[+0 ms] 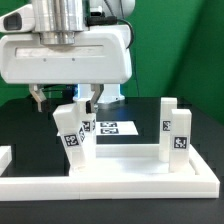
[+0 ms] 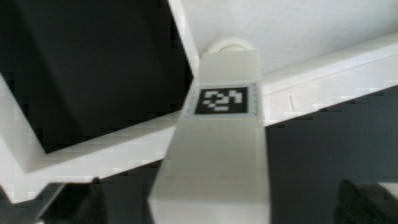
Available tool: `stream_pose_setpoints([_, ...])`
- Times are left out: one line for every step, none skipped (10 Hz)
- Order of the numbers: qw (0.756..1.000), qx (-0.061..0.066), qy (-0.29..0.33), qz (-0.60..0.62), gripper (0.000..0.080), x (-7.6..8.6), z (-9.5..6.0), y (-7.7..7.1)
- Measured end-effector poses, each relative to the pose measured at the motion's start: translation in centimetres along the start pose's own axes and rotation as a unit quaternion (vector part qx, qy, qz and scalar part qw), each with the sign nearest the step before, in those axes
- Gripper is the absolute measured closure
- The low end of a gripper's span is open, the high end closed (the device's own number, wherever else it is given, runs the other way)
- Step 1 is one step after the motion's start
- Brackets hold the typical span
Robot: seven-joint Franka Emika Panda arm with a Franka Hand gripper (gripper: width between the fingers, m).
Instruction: Assemble desk
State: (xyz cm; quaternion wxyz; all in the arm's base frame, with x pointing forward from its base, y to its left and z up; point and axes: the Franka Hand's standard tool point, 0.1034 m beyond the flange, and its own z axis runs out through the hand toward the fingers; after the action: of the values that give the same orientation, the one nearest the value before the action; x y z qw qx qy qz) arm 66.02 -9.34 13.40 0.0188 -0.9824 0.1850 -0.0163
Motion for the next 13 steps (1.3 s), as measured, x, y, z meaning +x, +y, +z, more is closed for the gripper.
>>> stream_pose_setpoints([1.0,-0.001,-0.001,0.004,0.015,0.0,0.2,0.0])
stream_pose_setpoints([1.0,-0.004,-0.001,0.025,0.015,0.2,0.5,-0.5])
stream_pose_setpoints([0.999,-0.004,-0.002,0.04,0.015,0.2,0.9,-1.4])
stream_pose_setpoints([0.999,-0.004,-0.001,0.035,0.015,0.3,0.9,-1.3])
stream_pose_setpoints([0.998,-0.004,-0.001,0.055,0.0272,0.3,0.9,-1.1])
stream_pose_setpoints([0.998,-0.004,-0.002,0.063,0.0433,0.3,0.9,-1.1])
stream_pose_setpoints([0.997,-0.004,-0.001,0.079,0.0433,0.3,0.9,-1.1])
stream_pose_setpoints([0.991,-0.004,-0.001,0.133,0.0512,0.3,0.9,-1.1])
stream_pose_setpoints([0.986,-0.004,-0.001,0.165,0.0512,0.3,0.9,-1.1])
stream_pose_setpoints([0.981,-0.004,-0.001,0.195,0.0512,0.3,0.9,-1.1])
stream_pose_setpoints([0.964,-0.005,0.0,0.267,0.0512,0.1,1.0,-1.3])
stream_pose_setpoints([0.94,-0.013,0.001,0.34,0.0511,-0.4,1.0,-1.6])
stream_pose_setpoints([0.912,-0.018,-0.001,0.411,0.0511,-0.7,1.0,-1.8])
